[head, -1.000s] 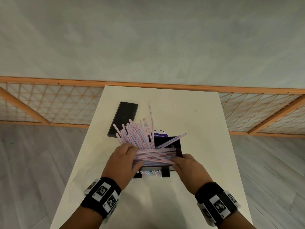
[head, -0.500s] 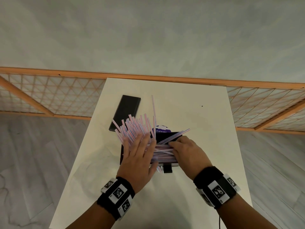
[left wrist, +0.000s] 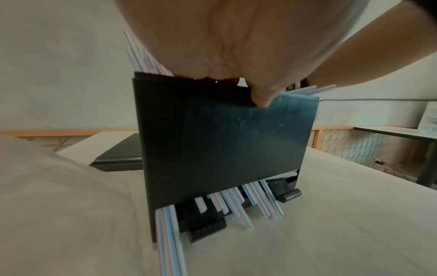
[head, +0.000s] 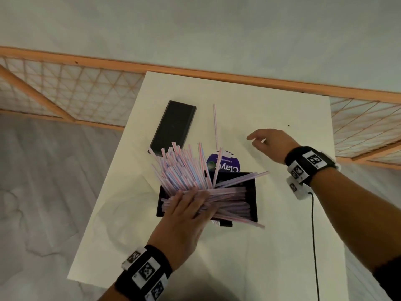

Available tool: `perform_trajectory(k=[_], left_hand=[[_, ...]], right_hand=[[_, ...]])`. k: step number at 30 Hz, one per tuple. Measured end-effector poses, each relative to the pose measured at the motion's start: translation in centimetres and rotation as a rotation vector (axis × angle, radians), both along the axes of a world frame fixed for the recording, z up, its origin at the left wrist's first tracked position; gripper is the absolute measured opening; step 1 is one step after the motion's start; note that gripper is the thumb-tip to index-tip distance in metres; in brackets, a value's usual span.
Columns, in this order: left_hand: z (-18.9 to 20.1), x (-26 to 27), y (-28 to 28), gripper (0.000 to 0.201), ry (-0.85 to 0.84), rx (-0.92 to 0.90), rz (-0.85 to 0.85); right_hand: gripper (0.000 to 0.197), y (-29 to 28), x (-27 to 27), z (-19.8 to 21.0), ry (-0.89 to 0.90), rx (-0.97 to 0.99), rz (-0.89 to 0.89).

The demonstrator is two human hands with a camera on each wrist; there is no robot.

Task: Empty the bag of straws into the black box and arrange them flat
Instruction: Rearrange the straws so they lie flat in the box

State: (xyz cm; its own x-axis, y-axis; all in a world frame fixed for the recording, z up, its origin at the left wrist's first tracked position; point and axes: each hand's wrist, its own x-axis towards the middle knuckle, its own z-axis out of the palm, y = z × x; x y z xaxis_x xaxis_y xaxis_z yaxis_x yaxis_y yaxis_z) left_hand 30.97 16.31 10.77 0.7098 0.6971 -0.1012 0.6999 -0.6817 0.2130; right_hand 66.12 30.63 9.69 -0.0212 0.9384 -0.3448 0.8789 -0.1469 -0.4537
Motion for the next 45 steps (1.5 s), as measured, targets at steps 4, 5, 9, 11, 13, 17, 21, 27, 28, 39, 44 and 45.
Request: perform_trajectory(k=[4,5,9,11,13,17,21,27,28,39,44,45], left_hand=[[-0.2,-1.2,-0.2,0.048,-0.041,-0.034,0.004],[-0.3,-1.4,-0.2,0.048,-0.041,-0.038,0.002],[-0.5,-2.1,-0.2,0.049,-0.062,-0.049,0.001],[-0.5,-2.2,-0.2,0.047,-0.085,-0.057,0.002],[-0.6,-2.3,-0.3,0.047,-0.097,-0.060,-0.002],[-0.7,-2.3,-0.4,0.046,-0.134,-0.049,0.002],[-0.5,-2.0,-0.5,0.046,-0.138,-0.053,0.015],[0.7,-1.1,-0.8,0.043,-0.075,-0.060,0.035],[1.0,-0.8,-0.9,0.041,-0.076,-0.061,0.039],[2.2,0.1,-0.6,0.020,-0.117,0.060,0.024],[3.2,-0.4,1.4,0.028,-0.125,0.043,0.093],[3.4,-0.4,1.4,0.027,-0.139,0.027,0.115]], right_hand=[[0.042,3.7,-4.1,-4.4,-0.069,-0.096,0.178],[0.047,4.6,-5.3,-5.2,-0.090,-0.113,0.211],[0.071,6.5,-9.5,-7.3,-0.224,-0.089,0.367],[0.050,6.7,-10.5,-8.1,-0.301,-0.007,0.439],[0.036,6.9,-10.7,-8.5,-0.342,0.012,0.419],[0.011,5.5,-10.1,-9.0,-0.301,0.051,0.249],[0.031,2.9,-8.6,-8.4,-0.153,-0.026,-0.021],[0.031,-3.1,-4.3,-3.3,0.085,-0.003,-0.286],[0.024,-4.4,-3.6,-1.9,0.116,0.024,-0.291],[0.011,-17.2,-7.4,11.8,0.187,0.321,-0.051],[0.013,-17.5,-12.6,9.6,-0.045,0.169,0.183],[0.014,-17.3,-13.3,9.3,-0.115,0.113,0.196]])
